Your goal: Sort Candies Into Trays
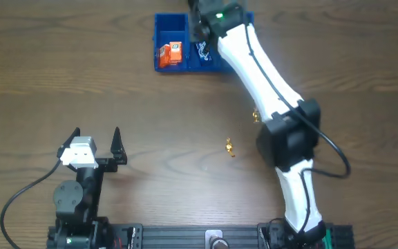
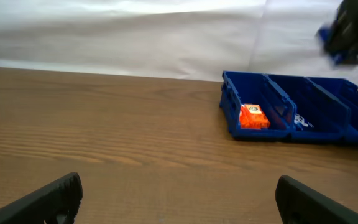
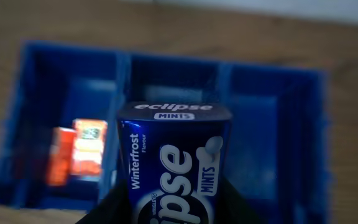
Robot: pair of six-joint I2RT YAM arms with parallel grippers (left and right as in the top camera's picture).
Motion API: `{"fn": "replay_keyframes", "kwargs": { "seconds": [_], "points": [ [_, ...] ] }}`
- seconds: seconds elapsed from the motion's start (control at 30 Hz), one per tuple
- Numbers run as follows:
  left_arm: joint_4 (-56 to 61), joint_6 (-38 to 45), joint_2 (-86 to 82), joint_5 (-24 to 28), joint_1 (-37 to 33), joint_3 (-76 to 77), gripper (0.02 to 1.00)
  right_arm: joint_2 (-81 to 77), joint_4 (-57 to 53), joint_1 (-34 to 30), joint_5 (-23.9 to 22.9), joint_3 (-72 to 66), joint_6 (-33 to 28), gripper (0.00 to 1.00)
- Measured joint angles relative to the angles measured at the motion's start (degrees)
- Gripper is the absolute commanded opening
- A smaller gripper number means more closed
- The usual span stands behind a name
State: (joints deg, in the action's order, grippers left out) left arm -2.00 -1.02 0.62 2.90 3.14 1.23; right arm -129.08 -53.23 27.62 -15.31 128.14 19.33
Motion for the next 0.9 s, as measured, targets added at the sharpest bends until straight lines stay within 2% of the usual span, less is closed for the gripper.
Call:
{"fn": "replay_keyframes", "kwargs": {
  "seconds": [0.17, 0.4, 0.47, 0.53, 0.6, 0.9],
  "points": [
    [0.0, 0.0, 0.0, 0.0, 0.0, 0.0, 0.998, -6.88, 1.03, -0.44, 2.47, 0.0, -0.28, 0.213],
    [0.0, 0.0, 0.0, 0.0, 0.0, 0.0, 0.998, -7.21, 1.86, -0.44, 3.1, 0.0, -0.28, 0.314],
    [0.0, 0.0, 0.0, 0.0, 0.0, 0.0, 0.998, -7.21, 1.9, -0.44, 3.13, 0.0, -0.26, 0.443],
    [0.0, 0.0, 0.0, 0.0, 0.02, 0.0, 0.998, -7.21, 1.86, -0.44, 3.23, 0.0, -0.28, 0.489],
    [0.0, 0.0, 0.0, 0.0, 0.0, 0.0, 0.998, -7.21, 1.95, -0.44, 3.28, 0.0, 0.02, 0.581],
    [0.0, 0.02, 0.0, 0.0, 0.0, 0.0, 0.998, -6.8, 0.11, -1.27, 5.64, 0.0, 1.14, 0.829]
  ]
}}
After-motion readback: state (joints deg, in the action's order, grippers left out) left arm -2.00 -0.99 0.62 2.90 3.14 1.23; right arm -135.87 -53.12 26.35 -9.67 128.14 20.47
